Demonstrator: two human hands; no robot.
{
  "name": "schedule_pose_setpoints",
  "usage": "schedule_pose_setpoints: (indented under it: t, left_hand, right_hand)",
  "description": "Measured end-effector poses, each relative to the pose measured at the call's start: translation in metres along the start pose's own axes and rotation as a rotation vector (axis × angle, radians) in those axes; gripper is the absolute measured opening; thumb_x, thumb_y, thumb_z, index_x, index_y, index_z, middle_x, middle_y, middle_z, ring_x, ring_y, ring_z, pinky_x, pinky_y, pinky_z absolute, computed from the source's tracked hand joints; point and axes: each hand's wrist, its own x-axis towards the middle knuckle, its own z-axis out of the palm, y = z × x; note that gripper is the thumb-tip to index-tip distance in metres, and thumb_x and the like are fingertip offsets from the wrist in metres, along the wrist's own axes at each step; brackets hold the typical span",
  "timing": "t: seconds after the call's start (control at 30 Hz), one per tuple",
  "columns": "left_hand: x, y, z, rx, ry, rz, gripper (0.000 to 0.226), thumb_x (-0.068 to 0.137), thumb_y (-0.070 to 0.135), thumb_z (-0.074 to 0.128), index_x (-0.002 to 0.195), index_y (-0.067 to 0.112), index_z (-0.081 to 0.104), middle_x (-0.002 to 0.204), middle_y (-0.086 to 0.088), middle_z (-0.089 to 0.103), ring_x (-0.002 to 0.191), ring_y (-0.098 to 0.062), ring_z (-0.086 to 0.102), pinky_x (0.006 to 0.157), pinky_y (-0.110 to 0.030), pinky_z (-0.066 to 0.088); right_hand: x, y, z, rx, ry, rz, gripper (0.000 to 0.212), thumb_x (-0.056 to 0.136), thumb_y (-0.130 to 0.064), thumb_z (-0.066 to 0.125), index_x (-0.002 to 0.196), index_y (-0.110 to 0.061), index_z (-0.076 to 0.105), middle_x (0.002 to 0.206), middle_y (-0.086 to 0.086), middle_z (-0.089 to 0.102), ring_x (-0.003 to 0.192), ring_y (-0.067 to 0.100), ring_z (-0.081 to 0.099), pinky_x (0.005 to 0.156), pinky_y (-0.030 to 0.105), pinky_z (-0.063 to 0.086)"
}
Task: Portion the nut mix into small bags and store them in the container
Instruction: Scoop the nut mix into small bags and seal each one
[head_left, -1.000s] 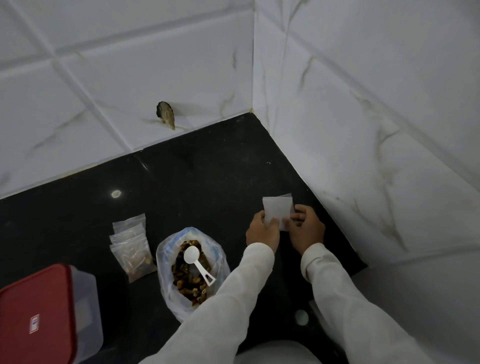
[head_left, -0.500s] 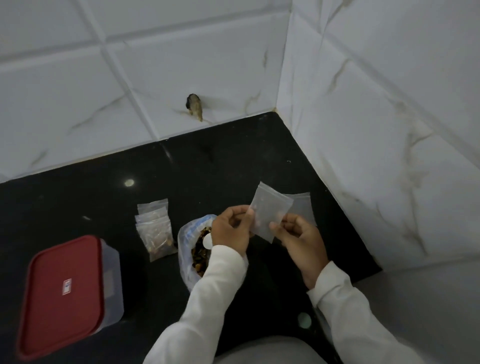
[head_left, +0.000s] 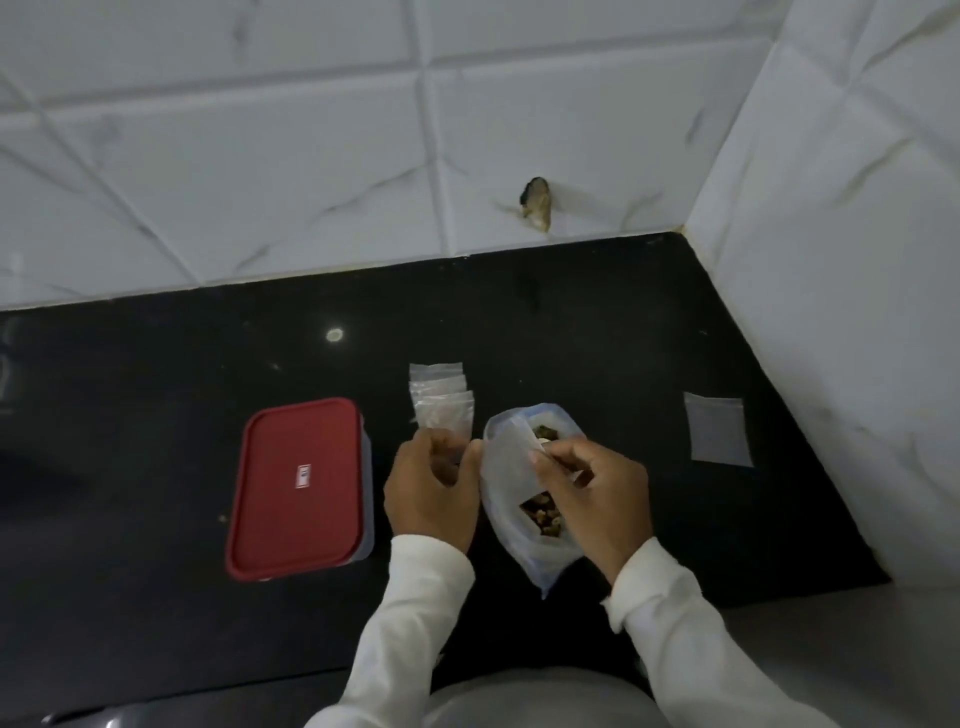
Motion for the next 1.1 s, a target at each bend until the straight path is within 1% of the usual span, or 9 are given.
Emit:
schedule_pose_setpoints:
  t: [0.1, 0.2, 0.33, 0.4, 0.47, 0.57, 0.77, 1.0, 1.1]
  left_hand:
    - [-0.005, -0.005, -0.011, -0.198, -0.166, -0.027, 0.008, 0.085, 0.037, 0.072, 0.083, 0.03, 0.069, 0.079, 0.011, 0.073, 0.076, 0.0, 0.068, 0.078, -0.025, 0.055]
    - [-0.004, -0.012, -0.017, -0.385, -0.165, -0.085, 0.006, 0.083, 0.028, 0.075, 0.087, 0.023, 0.074, 0.081, 0.006, 0.076, 0.079, -0.01, 0.073, 0.08, -0.035, 0.06]
    - [0.006, -0.021, -0.029, -0.483, -0.144, -0.185, 0.005, 0.082, 0.02, 0.077, 0.085, 0.016, 0.075, 0.078, 0.001, 0.076, 0.076, -0.015, 0.074, 0.078, -0.037, 0.061]
    - [0.011, -0.025, -0.034, -0.505, -0.168, -0.209, 0.005, 0.083, 0.019, 0.076, 0.086, 0.014, 0.076, 0.079, -0.001, 0.076, 0.077, -0.016, 0.074, 0.078, -0.037, 0.061]
    - [0.014, -0.028, -0.037, -0.53, -0.199, -0.21, 0.006, 0.084, 0.017, 0.074, 0.085, 0.012, 0.076, 0.08, -0.004, 0.076, 0.079, -0.018, 0.074, 0.078, -0.033, 0.06]
    - [0.016, -0.028, -0.04, -0.681, -0.241, -0.271, 0.009, 0.085, 0.012, 0.072, 0.088, 0.004, 0.076, 0.086, -0.013, 0.075, 0.085, -0.024, 0.074, 0.078, -0.031, 0.061]
    - [0.02, -0.027, -0.039, -0.863, -0.377, -0.467, 0.017, 0.081, 0.019, 0.072, 0.094, 0.008, 0.076, 0.096, -0.011, 0.076, 0.092, -0.022, 0.073, 0.08, -0.031, 0.059]
    - [0.018, -0.023, -0.034, -0.866, -0.342, -0.52, 0.009, 0.083, 0.013, 0.073, 0.09, 0.009, 0.077, 0.089, -0.01, 0.077, 0.083, -0.02, 0.074, 0.072, -0.027, 0.06]
    - [0.014, -0.024, -0.032, -0.662, -0.283, -0.332, 0.006, 0.082, 0.013, 0.075, 0.087, 0.012, 0.077, 0.085, -0.006, 0.077, 0.082, -0.021, 0.074, 0.074, -0.028, 0.06]
  right_hand:
    - [-0.006, -0.011, 0.026, -0.146, 0.001, -0.151, 0.017, 0.083, -0.027, 0.071, 0.097, -0.017, 0.076, 0.088, -0.004, 0.071, 0.084, 0.012, 0.066, 0.077, 0.028, 0.053]
    - [-0.012, -0.03, 0.042, -0.238, 0.011, -0.276, 0.015, 0.083, -0.021, 0.069, 0.095, -0.017, 0.077, 0.084, -0.002, 0.072, 0.079, 0.016, 0.066, 0.07, 0.024, 0.049]
    - [-0.017, -0.034, 0.064, -0.158, -0.118, -0.075, 0.064, 0.076, -0.055, 0.05, 0.105, -0.001, 0.071, 0.101, 0.013, 0.07, 0.094, 0.024, 0.065, 0.091, 0.038, 0.049]
    - [-0.015, -0.028, 0.073, -0.109, -0.153, -0.04, 0.049, 0.085, -0.044, 0.061, 0.106, -0.001, 0.069, 0.103, 0.014, 0.069, 0.091, 0.02, 0.063, 0.095, 0.044, 0.047]
    - [-0.013, -0.03, 0.072, -0.058, -0.153, -0.085, 0.022, 0.089, -0.024, 0.067, 0.102, -0.007, 0.071, 0.099, 0.001, 0.069, 0.087, 0.008, 0.062, 0.091, 0.035, 0.051]
    - [-0.014, -0.039, 0.063, -0.011, -0.078, -0.191, 0.019, 0.087, -0.029, 0.07, 0.104, -0.023, 0.075, 0.097, -0.015, 0.072, 0.092, 0.0, 0.065, 0.082, 0.019, 0.053]
    - [-0.013, -0.046, 0.062, 0.223, -0.164, 0.01, 0.019, 0.086, -0.032, 0.07, 0.102, -0.023, 0.075, 0.091, -0.013, 0.075, 0.089, 0.003, 0.07, 0.083, 0.026, 0.057]
    - [-0.007, -0.038, 0.056, 0.096, -0.148, -0.031, 0.01, 0.085, -0.028, 0.071, 0.094, -0.029, 0.075, 0.084, -0.017, 0.073, 0.084, -0.005, 0.067, 0.077, 0.011, 0.052]
    - [-0.006, -0.038, 0.054, -0.064, -0.091, -0.098, 0.013, 0.084, -0.028, 0.072, 0.081, -0.04, 0.068, 0.072, -0.026, 0.065, 0.078, -0.013, 0.062, 0.069, 0.001, 0.044]
